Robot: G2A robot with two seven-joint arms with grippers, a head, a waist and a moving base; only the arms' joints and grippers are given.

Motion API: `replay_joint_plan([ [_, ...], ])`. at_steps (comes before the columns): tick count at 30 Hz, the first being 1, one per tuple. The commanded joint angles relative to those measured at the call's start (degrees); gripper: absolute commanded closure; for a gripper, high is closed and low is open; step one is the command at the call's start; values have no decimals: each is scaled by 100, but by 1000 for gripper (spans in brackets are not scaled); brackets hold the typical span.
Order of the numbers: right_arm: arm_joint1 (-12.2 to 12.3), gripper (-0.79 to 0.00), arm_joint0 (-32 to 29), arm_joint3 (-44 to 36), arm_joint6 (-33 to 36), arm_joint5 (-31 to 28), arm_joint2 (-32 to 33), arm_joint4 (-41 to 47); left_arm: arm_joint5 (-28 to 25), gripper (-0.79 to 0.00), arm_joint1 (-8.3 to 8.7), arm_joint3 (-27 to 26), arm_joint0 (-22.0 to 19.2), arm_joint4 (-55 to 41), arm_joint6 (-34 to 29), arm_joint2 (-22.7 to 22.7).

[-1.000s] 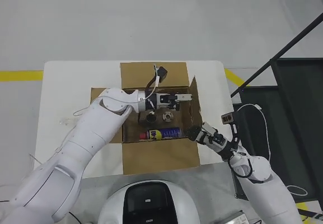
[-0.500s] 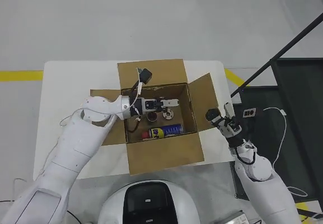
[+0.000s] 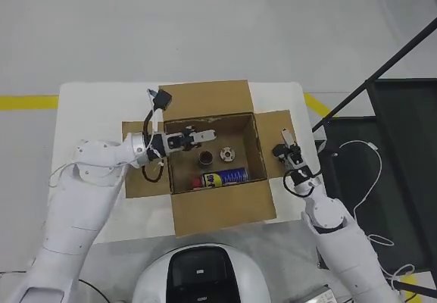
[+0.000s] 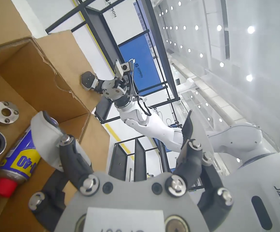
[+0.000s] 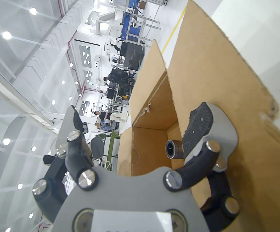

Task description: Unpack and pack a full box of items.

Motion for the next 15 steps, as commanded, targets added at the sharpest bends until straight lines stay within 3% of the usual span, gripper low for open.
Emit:
replay_joint_plan([
  [1,-13,-785,24,62,14,16,-37,-44,-6,-785,62,-147,146,-19,13,-279],
  [8,-51,-785,31,172,189,104,-155,-118,51,-785,229,-459,519,-295,117,-1136],
  [15,-81,-785,-60,137,377,49,-233,-108,58,-785,299,-356,586,-368,326,-1416],
])
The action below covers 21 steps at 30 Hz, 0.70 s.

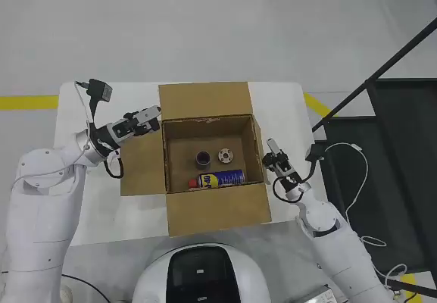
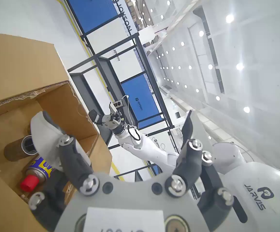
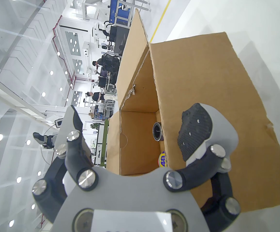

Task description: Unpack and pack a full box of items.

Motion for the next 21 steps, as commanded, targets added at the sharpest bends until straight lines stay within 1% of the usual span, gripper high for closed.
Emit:
replay_joint_plan([
  [1,-5,-785,-29,-20,42,-24,-4,-8,-5,-785,14,42,0,37,88,-27],
  [8,-15,-785,-157,-197,32,-182,104,-1,-58,-785,43,258,-28,30,295,-31],
  [12,-16,-785,-204,-508,-52,-574,204,-187,-202,-785,57,465,-47,-45,347,-29],
  [14,-8,-785,-221,-718,53,-811,217,-444,-305,-785,69,520,-15,-134,295,-53],
  [16,0,-785,-214,-918,231,-889,184,-739,-449,-785,93,515,50,-153,266,-131],
  [17,2,-785,-201,-990,305,-873,155,-837,-505,-785,101,501,86,-162,263,-165],
  [21,4,-785,18,-1313,865,-557,-159,-1662,-795,-785,159,308,468,-207,522,-505],
])
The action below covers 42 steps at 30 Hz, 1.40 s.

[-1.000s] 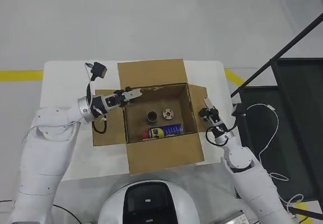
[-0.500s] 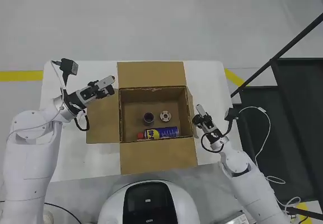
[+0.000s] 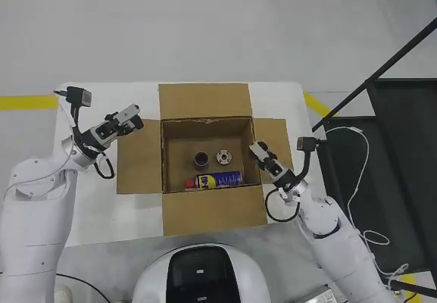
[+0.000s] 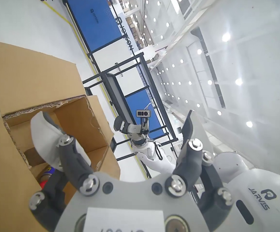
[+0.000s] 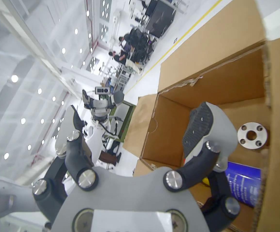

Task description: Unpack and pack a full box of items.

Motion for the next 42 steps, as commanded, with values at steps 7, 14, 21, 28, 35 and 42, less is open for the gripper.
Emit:
replay_joint_plan([
  [7,-86,-785,479,-32,114,547,-714,-1286,-149,-785,62,-440,750,87,762,-455],
  [14,-122,-785,610,92,-16,642,-836,-1438,-112,-785,149,-659,1180,41,934,-1035],
  [21,-137,-785,636,130,-79,688,-882,-1584,30,-785,198,-677,1225,2,983,-1214],
  [28,-137,-785,636,130,-79,688,-882,-1584,35,-785,199,-672,1219,10,987,-1212],
  [35,-137,-785,636,130,-79,688,-882,-1584,35,-785,199,-672,1219,10,987,-1212],
  [42,-137,-785,636,130,-79,688,-882,-1584,35,-785,199,-672,1219,10,987,-1212],
])
